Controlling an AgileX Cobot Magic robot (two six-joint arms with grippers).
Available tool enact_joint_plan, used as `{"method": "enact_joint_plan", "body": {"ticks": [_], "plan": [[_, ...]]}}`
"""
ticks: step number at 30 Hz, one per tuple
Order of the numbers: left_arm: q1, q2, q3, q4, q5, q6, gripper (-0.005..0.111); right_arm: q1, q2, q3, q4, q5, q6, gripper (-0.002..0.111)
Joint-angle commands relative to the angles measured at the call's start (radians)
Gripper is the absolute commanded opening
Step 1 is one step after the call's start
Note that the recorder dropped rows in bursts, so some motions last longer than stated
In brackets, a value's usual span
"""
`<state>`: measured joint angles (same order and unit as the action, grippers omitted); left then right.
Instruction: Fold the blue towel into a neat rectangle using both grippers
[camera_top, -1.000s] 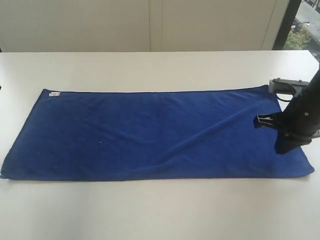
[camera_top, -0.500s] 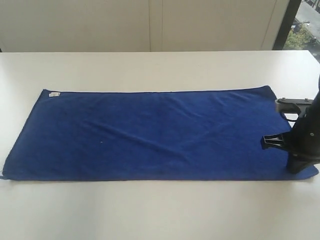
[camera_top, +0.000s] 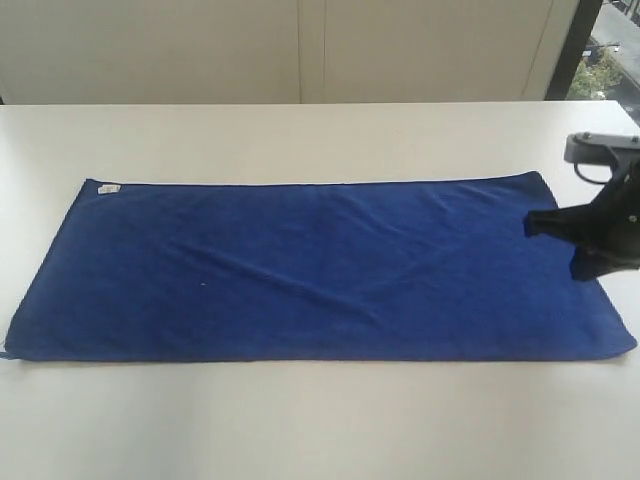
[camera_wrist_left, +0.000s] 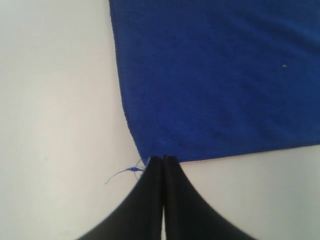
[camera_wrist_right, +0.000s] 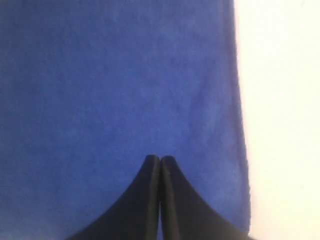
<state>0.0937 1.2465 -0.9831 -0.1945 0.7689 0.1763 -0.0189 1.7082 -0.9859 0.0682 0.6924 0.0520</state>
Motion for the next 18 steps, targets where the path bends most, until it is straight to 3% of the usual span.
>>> {"method": "enact_joint_plan", "body": {"ticks": [1, 6, 11, 13, 16, 18], "plan": [[0.003, -0.051, 0.007, -0.012, 0.056, 0.003, 0.000, -0.037, -0.029, -0.041, 0.008, -0.047, -0.052, 0.000], [0.003, -0.134, 0.021, -0.005, 0.075, 0.003, 0.000, -0.124, 0.041, -0.116, 0.067, -0.045, -0.161, 0.000], [0.003, -0.188, 0.023, -0.005, 0.070, 0.003, 0.000, -0.140, 0.123, -0.159, 0.153, -0.104, -0.338, 0.000], [0.003, -0.188, 0.023, -0.005, 0.066, 0.003, 0.000, -0.140, 0.157, -0.159, 0.178, -0.129, -0.348, 0.008], [0.003, -0.188, 0.023, -0.005, 0.063, 0.003, 0.000, -0.140, 0.198, -0.159, 0.178, -0.165, -0.392, 0.028], [0.003, -0.188, 0.023, -0.005, 0.063, 0.003, 0.000, -0.138, 0.207, -0.159, 0.178, -0.173, -0.402, 0.034]]}}
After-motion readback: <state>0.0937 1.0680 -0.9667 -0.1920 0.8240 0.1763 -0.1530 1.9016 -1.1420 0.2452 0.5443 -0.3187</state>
